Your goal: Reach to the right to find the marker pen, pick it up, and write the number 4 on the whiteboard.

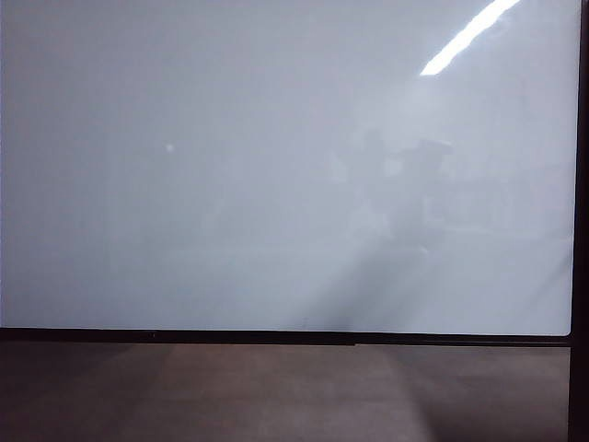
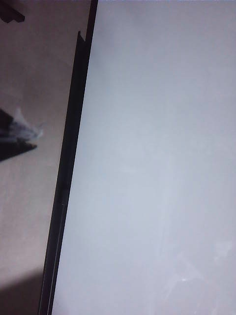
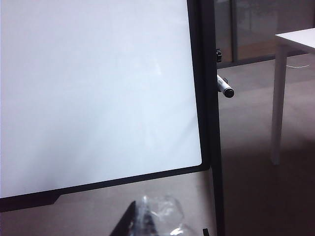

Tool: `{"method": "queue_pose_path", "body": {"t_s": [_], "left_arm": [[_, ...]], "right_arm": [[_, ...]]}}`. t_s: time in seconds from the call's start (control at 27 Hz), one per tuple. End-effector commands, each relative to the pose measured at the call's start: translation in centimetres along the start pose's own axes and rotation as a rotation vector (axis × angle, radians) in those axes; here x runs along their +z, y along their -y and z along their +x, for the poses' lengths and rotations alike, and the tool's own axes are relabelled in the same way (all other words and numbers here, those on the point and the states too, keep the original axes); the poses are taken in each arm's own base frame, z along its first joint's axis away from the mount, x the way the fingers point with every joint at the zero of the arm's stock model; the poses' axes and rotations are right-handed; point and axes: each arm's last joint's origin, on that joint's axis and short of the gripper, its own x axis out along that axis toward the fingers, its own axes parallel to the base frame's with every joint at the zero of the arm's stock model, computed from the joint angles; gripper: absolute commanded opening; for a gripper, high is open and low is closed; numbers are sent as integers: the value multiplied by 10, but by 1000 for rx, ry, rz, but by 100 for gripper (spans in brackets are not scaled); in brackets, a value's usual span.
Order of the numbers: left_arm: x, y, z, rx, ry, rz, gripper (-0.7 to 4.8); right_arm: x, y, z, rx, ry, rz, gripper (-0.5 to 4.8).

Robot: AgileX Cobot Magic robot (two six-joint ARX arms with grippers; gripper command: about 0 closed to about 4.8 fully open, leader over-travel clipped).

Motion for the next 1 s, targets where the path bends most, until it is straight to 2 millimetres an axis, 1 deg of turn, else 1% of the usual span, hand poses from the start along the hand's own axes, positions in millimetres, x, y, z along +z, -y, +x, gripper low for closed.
{"method": "queue_pose_path", "body": {"t_s": [0.04, 0.3, 0.37, 0.41, 0.48, 0.52, 0.59, 0.63, 0.7, 0.74, 0.78, 0.82, 0.85, 0.93, 1.0], "left_arm": [[1, 0, 0, -4, 9, 3, -5], [0, 0, 0, -4, -5, 20, -5], [1, 0, 0, -7, 4, 25, -5], [5, 1, -1, -9, 23, 20, -5], [18, 3, -4, -31, 57, 20, -5], [29, 4, -7, -50, 76, 20, -5], [49, 6, -15, -56, 86, 20, -5], [59, 7, -19, -56, 83, 20, -5], [79, 9, -27, -55, 80, 20, -5], [88, 10, -31, -56, 83, 20, -5], [98, 11, -33, -57, 89, 20, -5], [106, 12, -34, -58, 95, 20, -5], [116, 13, -35, -59, 103, 20, -5], [133, 15, -34, -82, 106, 21, -5], [153, 19, -34, -136, 88, -18, -5]], "right_arm": [[3, -1, 0, 5, 24, -24, -1], [4, -1, -1, 10, 22, -34, -1], [9, -2, -1, 29, 38, -34, -1], [13, -3, -2, 37, 53, -34, -1], [28, -6, -6, 46, 100, -30, -1], [38, -8, -8, 50, 127, -21, -1], [64, -13, -16, 61, 195, 29, -1], [80, -16, -20, 68, 227, 31, -1], [104, -20, -23, 73, 262, 28, 3], [118, -23, -23, 71, 272, 14, 43], [129, -25, -21, 64, 277, -1, 106], [140, -27, -19, 54, 280, -15, 186], [152, -28, -14, 32, 282, -19, 298], [170, -30, -5, -2, 290, -16, 475], [187, -32, 6, -22, 288, -40, 479]]}}
